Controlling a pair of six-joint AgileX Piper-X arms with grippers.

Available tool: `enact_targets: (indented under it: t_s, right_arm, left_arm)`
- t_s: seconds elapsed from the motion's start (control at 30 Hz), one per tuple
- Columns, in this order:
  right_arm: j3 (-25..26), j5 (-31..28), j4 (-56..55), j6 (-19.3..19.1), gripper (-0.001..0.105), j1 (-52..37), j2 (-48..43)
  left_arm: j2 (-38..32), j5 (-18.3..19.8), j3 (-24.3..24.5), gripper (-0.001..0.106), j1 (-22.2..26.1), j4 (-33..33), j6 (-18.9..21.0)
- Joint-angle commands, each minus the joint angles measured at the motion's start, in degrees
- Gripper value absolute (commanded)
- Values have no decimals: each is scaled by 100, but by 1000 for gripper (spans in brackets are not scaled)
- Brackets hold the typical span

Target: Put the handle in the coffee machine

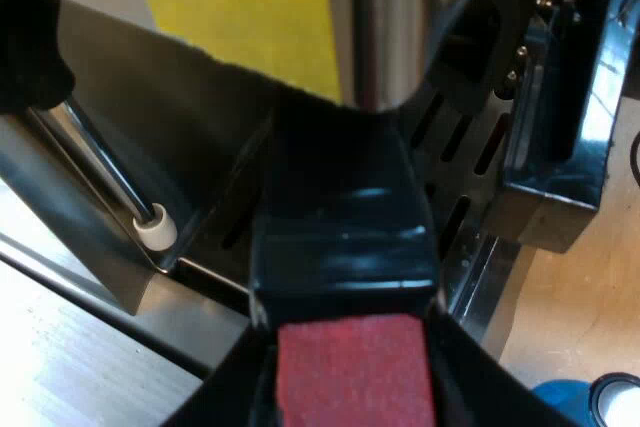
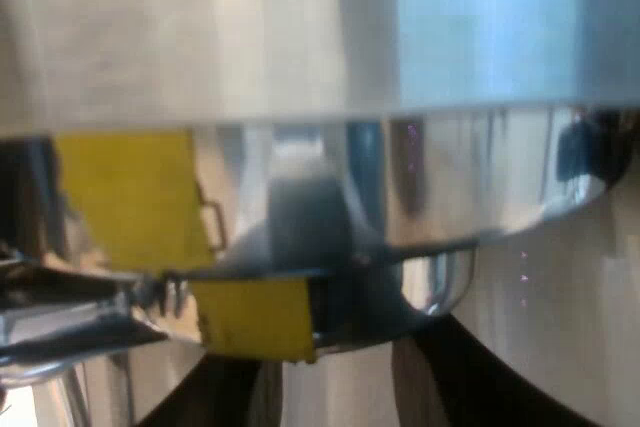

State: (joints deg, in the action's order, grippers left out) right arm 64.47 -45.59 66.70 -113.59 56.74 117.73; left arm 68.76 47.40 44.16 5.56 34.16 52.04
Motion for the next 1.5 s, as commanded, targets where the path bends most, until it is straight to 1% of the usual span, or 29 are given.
enact_targets:
  t_s: [0.03,0.13,0.23,0.3,0.53,0.67,0.87,0.97,1.13,1.3,1.5]
  right_arm:
    - [76,0,180,-69,30,-65,8]
    - [130,19,256,-69,30,-76,8]
    - [210,228,297,-288,30,-76,8]
    - [228,226,315,-363,30,-76,8]
    - [228,148,628,-364,30,-76,8]
    - [228,76,675,-581,30,-54,8]
    - [228,65,675,-582,29,-44,8]
    - [228,-67,675,-582,29,-44,8]
    - [228,-82,675,-582,29,-44,-15]
    - [228,-249,675,-582,29,-44,-68]
    - [228,-268,675,-582,29,-44,-80]
  left_arm:
    - [-162,395,102,0,53,-147,45]
    - [-162,395,102,0,53,-147,45]
    - [-162,395,102,0,53,-147,45]
    - [-162,395,102,0,53,-147,45]
    - [-162,395,102,0,53,-147,45]
    - [-162,395,102,0,53,-147,45]
    - [-162,395,102,0,53,-147,45]
    - [-162,395,102,0,53,-147,45]
    - [-162,395,102,0,53,-147,45]
    - [-162,395,102,0,53,-147,45]
    - [-162,395,102,0,53,-147,45]
